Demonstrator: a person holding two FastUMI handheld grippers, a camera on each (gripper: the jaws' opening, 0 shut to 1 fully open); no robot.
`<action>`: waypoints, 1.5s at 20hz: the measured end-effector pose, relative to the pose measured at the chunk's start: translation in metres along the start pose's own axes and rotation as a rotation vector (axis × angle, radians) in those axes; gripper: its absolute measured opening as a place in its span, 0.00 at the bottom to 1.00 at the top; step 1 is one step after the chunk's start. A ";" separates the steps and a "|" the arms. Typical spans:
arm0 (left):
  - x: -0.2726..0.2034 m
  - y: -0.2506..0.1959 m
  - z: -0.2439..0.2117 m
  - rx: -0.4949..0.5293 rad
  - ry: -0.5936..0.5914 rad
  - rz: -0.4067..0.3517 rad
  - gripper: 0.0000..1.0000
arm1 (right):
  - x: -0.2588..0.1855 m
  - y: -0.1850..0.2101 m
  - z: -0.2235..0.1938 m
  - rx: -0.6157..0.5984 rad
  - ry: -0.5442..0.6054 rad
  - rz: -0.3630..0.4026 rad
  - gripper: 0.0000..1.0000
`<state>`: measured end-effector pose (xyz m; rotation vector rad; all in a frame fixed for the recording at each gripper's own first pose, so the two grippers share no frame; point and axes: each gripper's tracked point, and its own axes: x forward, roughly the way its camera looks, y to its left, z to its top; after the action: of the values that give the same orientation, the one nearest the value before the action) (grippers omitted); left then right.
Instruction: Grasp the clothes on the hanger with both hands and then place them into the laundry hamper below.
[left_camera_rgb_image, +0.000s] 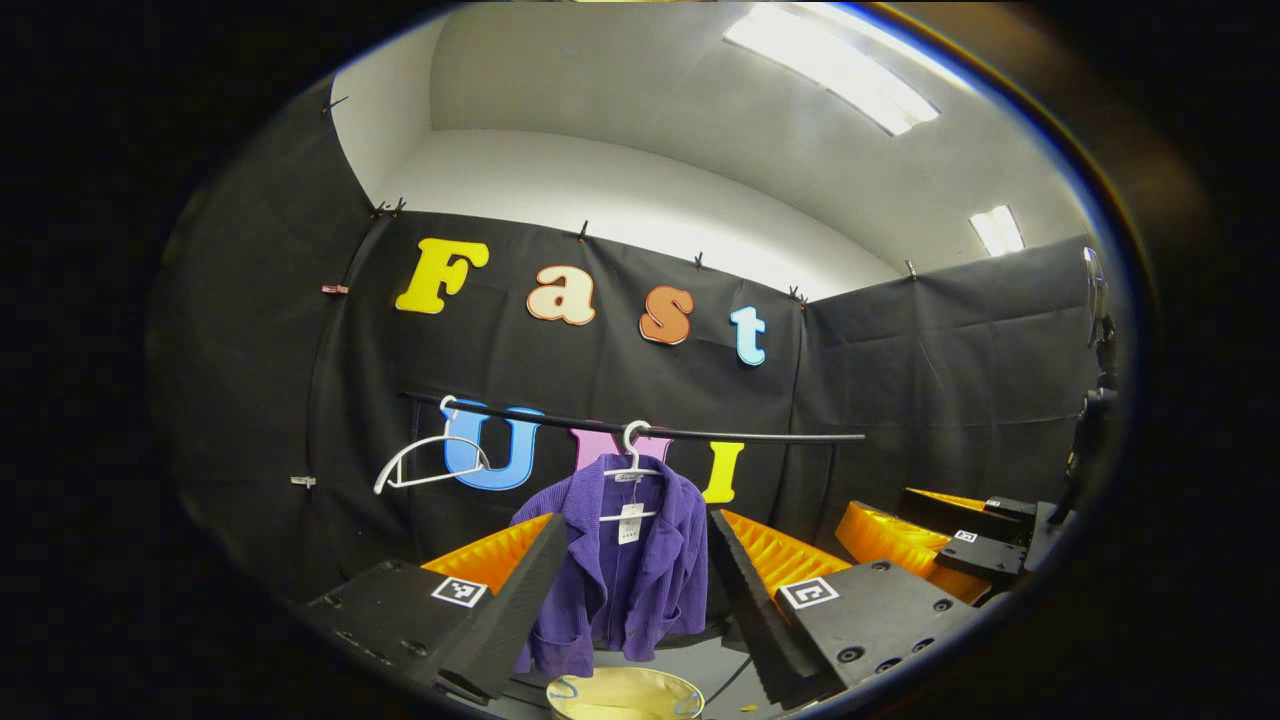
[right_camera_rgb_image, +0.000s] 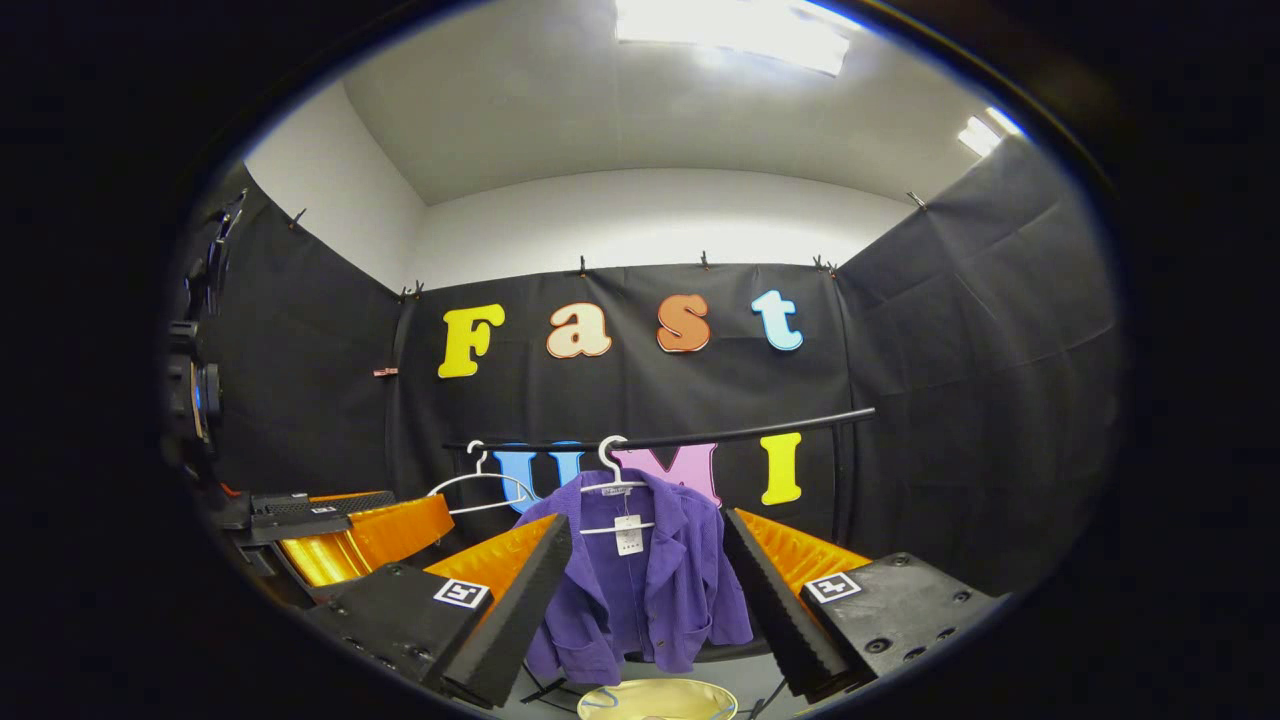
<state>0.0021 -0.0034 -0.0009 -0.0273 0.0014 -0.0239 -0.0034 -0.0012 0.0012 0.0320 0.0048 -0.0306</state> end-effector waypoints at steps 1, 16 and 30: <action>-0.001 0.001 0.000 -0.001 0.000 -0.003 0.90 | -0.001 0.000 0.000 -0.004 0.001 0.001 0.94; 0.004 0.041 -0.010 -0.014 0.021 -0.060 0.90 | 0.004 0.032 -0.025 -0.022 0.030 -0.052 0.98; 0.119 0.064 -0.043 0.019 -0.004 0.098 0.90 | 0.145 0.003 -0.071 0.058 0.015 0.089 0.99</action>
<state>0.1229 0.0562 -0.0460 -0.0079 -0.0019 0.0737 0.1413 -0.0005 -0.0705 0.0906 0.0176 0.0586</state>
